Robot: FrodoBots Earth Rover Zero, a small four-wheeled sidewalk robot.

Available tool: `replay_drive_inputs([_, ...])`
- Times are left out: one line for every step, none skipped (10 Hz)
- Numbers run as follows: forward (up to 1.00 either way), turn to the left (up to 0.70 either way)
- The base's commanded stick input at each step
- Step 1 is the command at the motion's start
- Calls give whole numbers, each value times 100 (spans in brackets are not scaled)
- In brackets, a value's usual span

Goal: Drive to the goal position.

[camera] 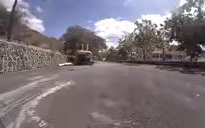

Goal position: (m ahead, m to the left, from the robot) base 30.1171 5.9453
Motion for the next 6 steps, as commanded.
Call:
replay_drive_inputs([85,1])
replay_drive_inputs([85,1])
replay_drive_inputs([85,1])
replay_drive_inputs([85,1])
replay_drive_inputs([85,1])
replay_drive_inputs([85,1])
